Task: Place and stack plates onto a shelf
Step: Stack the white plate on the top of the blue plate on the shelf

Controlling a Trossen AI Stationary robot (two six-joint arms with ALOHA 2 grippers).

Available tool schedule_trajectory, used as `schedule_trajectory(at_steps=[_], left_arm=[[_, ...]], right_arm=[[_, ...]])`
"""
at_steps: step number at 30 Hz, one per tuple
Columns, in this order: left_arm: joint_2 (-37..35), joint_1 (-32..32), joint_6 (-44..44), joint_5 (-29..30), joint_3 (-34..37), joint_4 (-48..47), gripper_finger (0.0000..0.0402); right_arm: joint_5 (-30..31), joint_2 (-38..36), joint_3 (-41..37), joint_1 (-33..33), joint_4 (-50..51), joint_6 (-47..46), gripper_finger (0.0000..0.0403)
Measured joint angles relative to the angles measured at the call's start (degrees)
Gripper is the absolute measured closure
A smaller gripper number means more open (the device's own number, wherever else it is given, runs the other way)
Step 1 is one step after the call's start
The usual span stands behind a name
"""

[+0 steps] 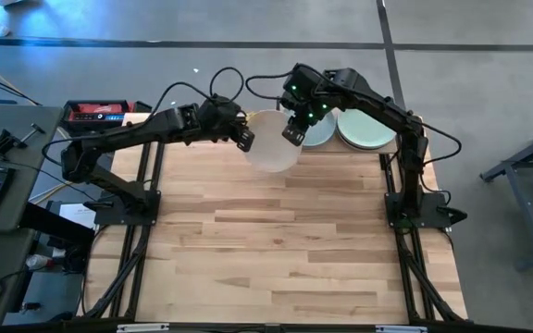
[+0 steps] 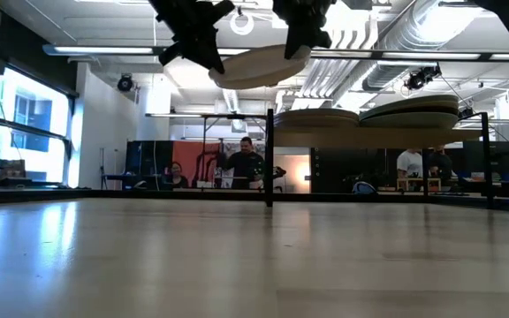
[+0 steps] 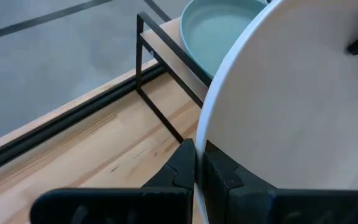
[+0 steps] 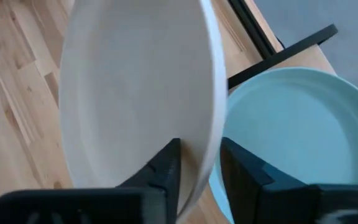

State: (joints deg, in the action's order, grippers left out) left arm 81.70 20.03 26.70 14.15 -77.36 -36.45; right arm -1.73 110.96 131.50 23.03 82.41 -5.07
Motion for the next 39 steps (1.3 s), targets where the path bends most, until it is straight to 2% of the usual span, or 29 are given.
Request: schedule_trajectory(at_steps=[5, 7, 12, 18, 31, 39], left_arm=[[-0.01, -0.04, 0.08, -0.02, 0.00, 0.09, 0.0401], [-0.01, -0.04, 0.17, 0.16, 0.00, 0.36, 0.0401], [-0.01, -0.04, 0.22, 0.04, 0.00, 0.33, 0.0400], [-0.01, -0.04, 1.92, -0.67, 0.00, 0.19, 0.0381], [-0.01, 3.77, 1.55, -13.47, 0.00, 3.34, 0.0316], [-0.06, 4.00, 1.57, -14.01, 0.00, 4.23, 0.0281]], right_arm=[[-0.05, 0.00, 0.00, 0.04, -0.21, 1.04, 0.0382], [-0.02, 0.00, 0.00, 0.26, -0.50, 0.99, 0.0393], [-0.01, 0.00, 0.00, 0.42, -0.53, 0.54, 0.0396], [0.01, 0.00, 0.00, 0.39, -0.46, -0.29, 0.0399], [-0.48, 0.00, 0.00, 0.25, 0.98, -0.44, 0.0402], [1.19, 0.00, 0.00, 2.16, 4.18, 1.15, 0.0402]])
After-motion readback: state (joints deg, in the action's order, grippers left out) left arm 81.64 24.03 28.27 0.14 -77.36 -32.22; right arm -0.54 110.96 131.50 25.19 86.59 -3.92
